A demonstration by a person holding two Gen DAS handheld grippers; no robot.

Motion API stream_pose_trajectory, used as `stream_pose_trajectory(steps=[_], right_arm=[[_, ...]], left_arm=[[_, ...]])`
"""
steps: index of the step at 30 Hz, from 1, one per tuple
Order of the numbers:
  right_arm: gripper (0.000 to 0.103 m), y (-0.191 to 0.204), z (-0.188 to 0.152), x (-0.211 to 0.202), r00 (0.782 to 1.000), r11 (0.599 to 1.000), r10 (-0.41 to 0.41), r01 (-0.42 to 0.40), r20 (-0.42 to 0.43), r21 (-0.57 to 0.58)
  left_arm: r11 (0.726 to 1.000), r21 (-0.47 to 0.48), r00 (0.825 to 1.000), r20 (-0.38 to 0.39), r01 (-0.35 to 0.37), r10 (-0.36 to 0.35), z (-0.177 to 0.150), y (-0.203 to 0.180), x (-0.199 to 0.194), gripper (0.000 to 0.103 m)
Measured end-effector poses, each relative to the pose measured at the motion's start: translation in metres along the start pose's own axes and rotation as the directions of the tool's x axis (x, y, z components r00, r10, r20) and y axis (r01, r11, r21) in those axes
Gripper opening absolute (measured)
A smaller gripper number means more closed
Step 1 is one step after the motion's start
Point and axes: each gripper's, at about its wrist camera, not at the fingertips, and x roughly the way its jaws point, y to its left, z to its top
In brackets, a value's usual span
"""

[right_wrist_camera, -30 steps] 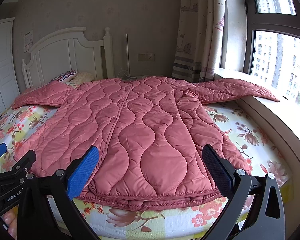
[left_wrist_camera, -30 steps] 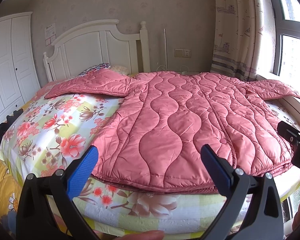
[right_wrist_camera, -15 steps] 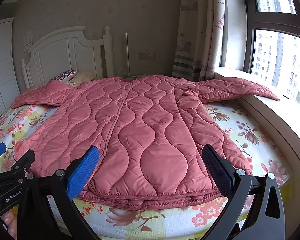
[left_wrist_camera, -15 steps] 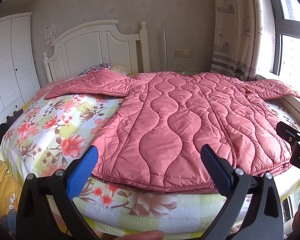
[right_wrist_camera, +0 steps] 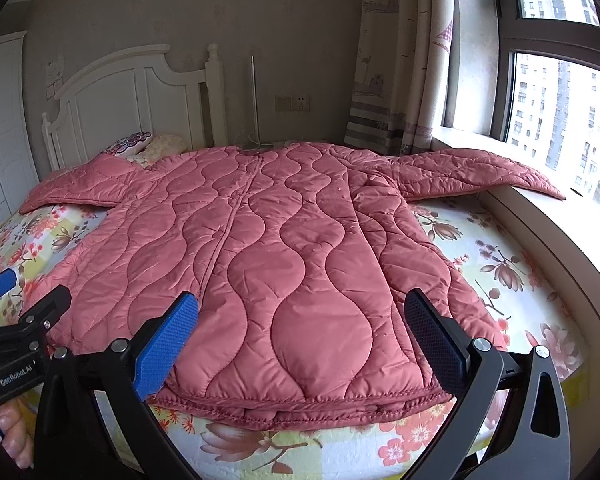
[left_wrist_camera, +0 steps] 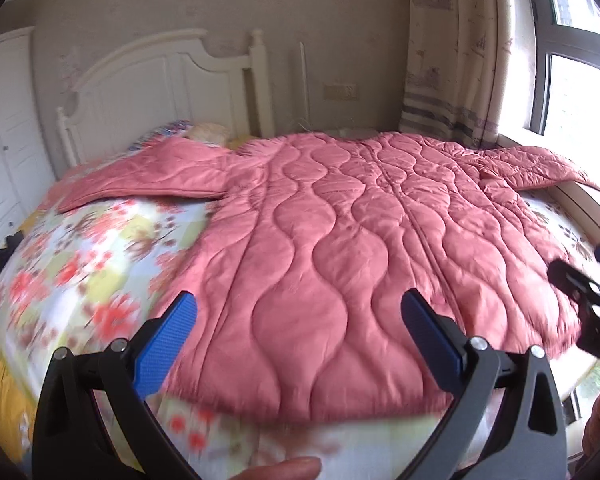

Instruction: Fold large clothes

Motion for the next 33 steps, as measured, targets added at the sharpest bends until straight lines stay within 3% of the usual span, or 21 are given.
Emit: stream_pose_trajectory(steps=[3,6,9,13,15,16,20,25,31,33], right_arm=[[0.099,-0.024,0.019,0.028,0.998,0.999,0.016,-0.013,-0.067,0.042],[0.099,-0.062,0.041,0.064,0.989,0.99,0.015,0.006,-0.147,0.139],[0.099,-0.11,0.062,0.097,0.98,0.968,-0.042,0.088,-0.195,0.236],[0.099,-0.174,0.081,0.13,0.972,0.908,-0.086,0.167,-0.219,0.384],[0.099,-0.202,0.089,0.145,0.97,0.872,-0.107,0.197,-0.219,0.448],[0.099,-0.215,0.093,0.153,0.969,0.858,-0.113,0.206,-0.22,0.47],[0.099,-0.26,0.108,0.189,0.956,0.795,-0.144,0.264,-0.254,0.546],[0.099,-0.291,0.121,0.224,0.958,0.734,-0.132,0.268,-0.256,0.625],[0.099,-0.318,0.117,0.241,0.95,0.628,-0.183,0.311,-0.253,0.714],[0.091,-0.321,0.118,0.24,0.952,0.612,-0.207,0.306,-0.226,0.729]], left_arm=[[0.998,0.044,0.998,-0.045,0.046,-0.044,0.038,-0.004,0.047,0.101],[0.996,0.089,0.995,-0.094,0.028,-0.02,0.073,-0.004,0.103,0.101],[0.991,0.131,0.993,-0.112,-0.018,0.033,0.098,0.0,0.155,0.101],[0.991,0.129,0.988,-0.147,-0.035,0.054,0.103,0.013,0.206,0.101],[0.995,0.103,0.975,-0.219,-0.005,0.028,0.091,0.018,0.228,0.101],[0.996,0.083,0.964,-0.265,0.022,0.001,0.087,0.022,0.235,0.101],[0.998,0.014,0.959,-0.278,0.063,-0.056,0.088,0.033,0.238,0.101],[0.998,0.002,0.956,-0.286,0.07,-0.067,0.089,0.035,0.238,0.101],[0.998,0.009,0.957,-0.282,0.065,-0.06,0.088,0.034,0.239,0.101],[0.998,0.009,0.957,-0.282,0.065,-0.06,0.088,0.034,0.239,0.101]])
